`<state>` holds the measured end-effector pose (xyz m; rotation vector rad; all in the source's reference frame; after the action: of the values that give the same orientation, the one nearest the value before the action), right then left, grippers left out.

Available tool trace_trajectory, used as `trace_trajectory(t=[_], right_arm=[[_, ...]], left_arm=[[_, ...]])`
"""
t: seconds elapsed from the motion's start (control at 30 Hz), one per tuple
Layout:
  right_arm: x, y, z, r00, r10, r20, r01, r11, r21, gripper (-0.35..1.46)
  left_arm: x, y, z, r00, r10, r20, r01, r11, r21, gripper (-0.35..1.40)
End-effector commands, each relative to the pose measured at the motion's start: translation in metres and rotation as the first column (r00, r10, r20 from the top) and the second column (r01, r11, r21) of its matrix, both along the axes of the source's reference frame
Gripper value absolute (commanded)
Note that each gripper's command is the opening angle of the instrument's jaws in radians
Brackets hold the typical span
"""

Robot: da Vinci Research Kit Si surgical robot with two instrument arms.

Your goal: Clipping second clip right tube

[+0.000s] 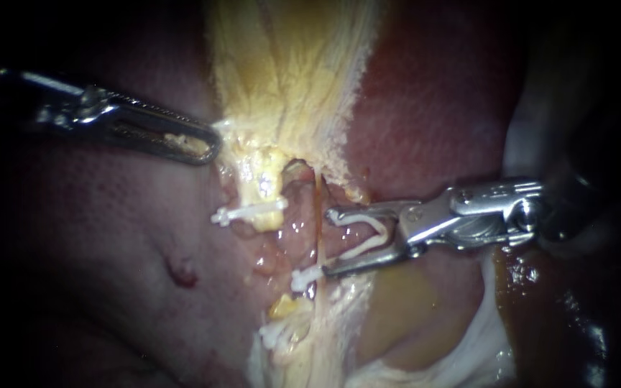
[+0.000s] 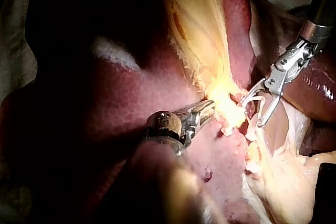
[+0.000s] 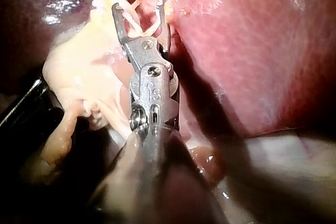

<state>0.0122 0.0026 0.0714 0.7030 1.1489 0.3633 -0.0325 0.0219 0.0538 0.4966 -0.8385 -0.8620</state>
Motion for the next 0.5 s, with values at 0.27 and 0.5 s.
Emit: trace_trajectory(t=[0.27,0.5], right_arm=[[0.0021,-0.0006,0.0006,0.999,-0.012,-0.044,0.014,0.998,0.058,0.5],[0.0028,-0.0012,0.0006,0.9963,-0.02,-0.084,0.028,0.995,0.096,0.5]], left_arm=[[0.0,0.0,0.0,1.0,0.0,0.0,0.0,1.0,0.0,-0.35],[-0.0001,0.0,0.0,1.0,-0.001,-0.001,0.001,1.0,0.0,-0.35]])
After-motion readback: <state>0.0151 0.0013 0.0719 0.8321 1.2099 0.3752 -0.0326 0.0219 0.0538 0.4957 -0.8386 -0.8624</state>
